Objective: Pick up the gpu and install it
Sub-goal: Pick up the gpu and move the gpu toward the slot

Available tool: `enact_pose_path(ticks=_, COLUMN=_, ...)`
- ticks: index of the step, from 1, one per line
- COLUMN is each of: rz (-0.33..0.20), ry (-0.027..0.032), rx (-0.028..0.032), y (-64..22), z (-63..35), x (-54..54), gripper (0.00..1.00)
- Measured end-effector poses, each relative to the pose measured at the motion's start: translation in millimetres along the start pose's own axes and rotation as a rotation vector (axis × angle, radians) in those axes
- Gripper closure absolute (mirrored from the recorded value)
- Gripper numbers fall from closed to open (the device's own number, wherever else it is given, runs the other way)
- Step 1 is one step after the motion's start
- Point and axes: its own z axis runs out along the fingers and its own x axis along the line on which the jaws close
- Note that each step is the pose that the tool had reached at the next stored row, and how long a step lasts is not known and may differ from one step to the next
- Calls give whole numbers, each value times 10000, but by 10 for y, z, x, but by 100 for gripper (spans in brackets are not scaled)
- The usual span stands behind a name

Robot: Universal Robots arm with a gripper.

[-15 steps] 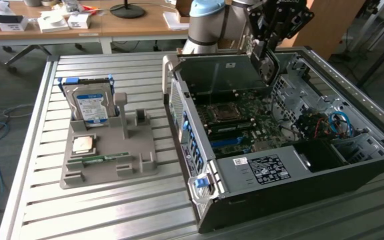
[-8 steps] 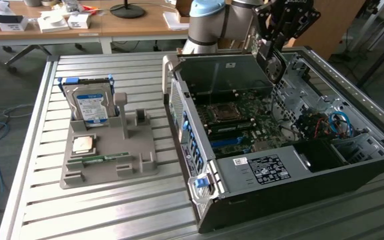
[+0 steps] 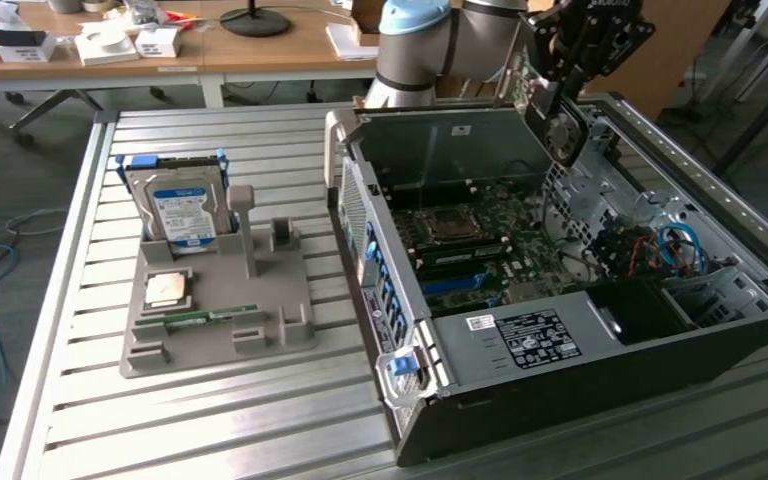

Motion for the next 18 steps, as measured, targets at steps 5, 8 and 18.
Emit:
enact_pose_path(ticks=5, rz=-79, ry=3, rx=-1, y=3, z=3, x=-148, gripper=74)
enact_pose_path(ticks=8, rz=-104, ry=5, rx=-2, y=4, z=5, x=-211, gripper=74)
enact_pose_path(ticks=18, rz=-106, ry=4, rx=-3, y=6, z=7, x=-291, gripper=74)
